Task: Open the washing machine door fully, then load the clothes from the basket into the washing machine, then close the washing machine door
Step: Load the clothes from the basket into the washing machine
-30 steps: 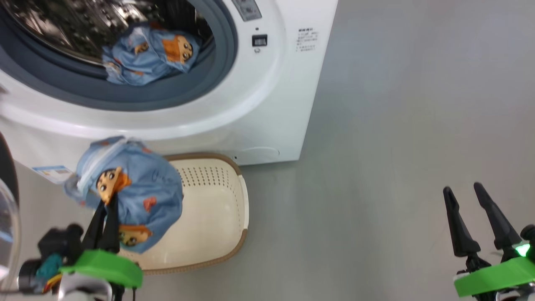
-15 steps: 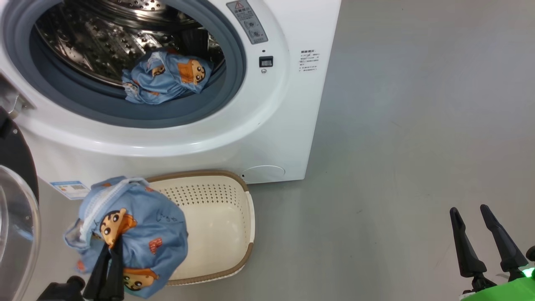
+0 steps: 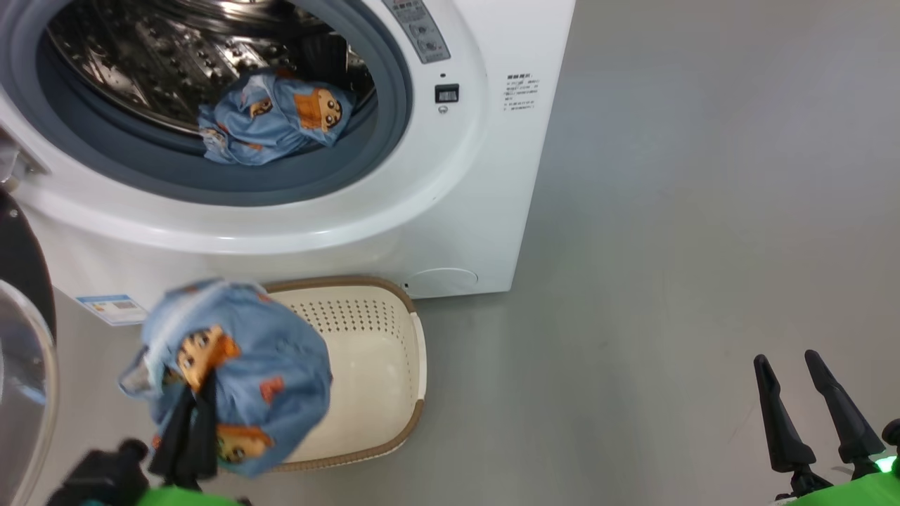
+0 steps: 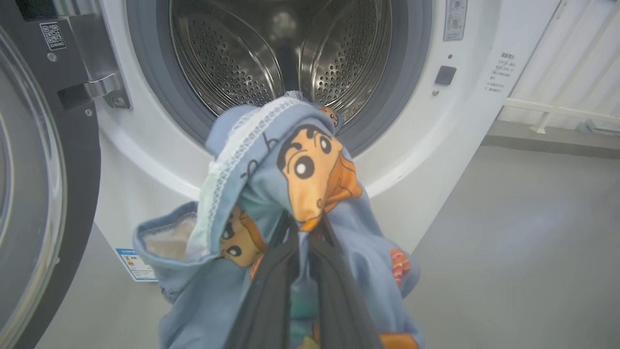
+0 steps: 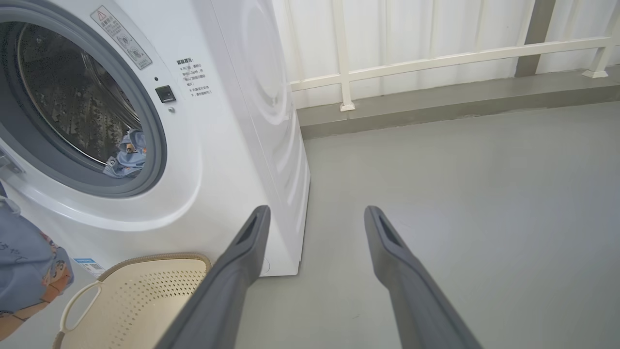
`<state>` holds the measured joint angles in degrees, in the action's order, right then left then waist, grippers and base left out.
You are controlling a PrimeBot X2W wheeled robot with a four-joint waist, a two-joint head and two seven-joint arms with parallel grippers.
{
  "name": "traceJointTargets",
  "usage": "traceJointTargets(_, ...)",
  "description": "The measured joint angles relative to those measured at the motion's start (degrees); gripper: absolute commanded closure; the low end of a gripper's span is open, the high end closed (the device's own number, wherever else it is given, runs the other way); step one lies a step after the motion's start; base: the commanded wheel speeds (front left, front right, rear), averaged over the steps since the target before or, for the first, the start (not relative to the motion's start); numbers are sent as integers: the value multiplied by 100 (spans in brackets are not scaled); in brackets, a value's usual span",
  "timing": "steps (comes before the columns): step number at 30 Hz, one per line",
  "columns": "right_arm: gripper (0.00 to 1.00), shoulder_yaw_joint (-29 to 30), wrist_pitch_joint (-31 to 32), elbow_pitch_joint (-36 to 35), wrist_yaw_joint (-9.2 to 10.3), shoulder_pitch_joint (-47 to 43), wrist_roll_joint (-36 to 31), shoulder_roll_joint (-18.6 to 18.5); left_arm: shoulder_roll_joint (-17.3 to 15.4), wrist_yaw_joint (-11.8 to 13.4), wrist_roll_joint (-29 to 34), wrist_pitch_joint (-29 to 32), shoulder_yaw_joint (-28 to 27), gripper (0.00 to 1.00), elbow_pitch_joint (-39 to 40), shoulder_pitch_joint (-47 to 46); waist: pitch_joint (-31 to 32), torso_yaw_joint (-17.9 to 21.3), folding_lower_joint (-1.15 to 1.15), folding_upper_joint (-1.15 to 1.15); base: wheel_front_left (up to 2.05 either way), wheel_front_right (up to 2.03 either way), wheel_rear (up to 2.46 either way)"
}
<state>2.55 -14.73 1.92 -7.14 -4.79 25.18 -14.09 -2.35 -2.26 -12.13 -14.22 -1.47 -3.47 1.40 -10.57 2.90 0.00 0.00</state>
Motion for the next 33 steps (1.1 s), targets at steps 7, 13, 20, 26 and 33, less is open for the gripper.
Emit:
traceJointTargets(7, 0, -8, 0, -77, 0, 325, 1, 18, 9, -16, -58, -8, -264, 100, -180, -1177, -401, 67, 0, 0, 0, 0, 0)
traceJointTargets(13, 0, -46, 0, -102, 0, 777, 9, 94, -7, -164, 148, -41, -498, 100, -676, -2449, -848, 170, 1, 0, 0, 0, 0)
traceJointTargets(20, 0, -182, 0, -104, 0, 1222, 27, 201, -192, -255, 445, -44, -615, 100, -1488, -3838, -1350, 418, 1, 0, 0, 0, 0)
traceJointTargets(26, 0, -210, 0, -91, 0, 1371, 63, 319, -328, -264, 597, -46, -628, 100, -2281, -4632, -1654, 634, 1, 0, 0, 0, 0)
traceJointTargets(33, 0, -293, 0, -71, 0, 1563, 69, 366, -620, -305, 772, -47, -648, 100, -3398, -5611, -1968, 958, 1, 0, 0, 0, 0)
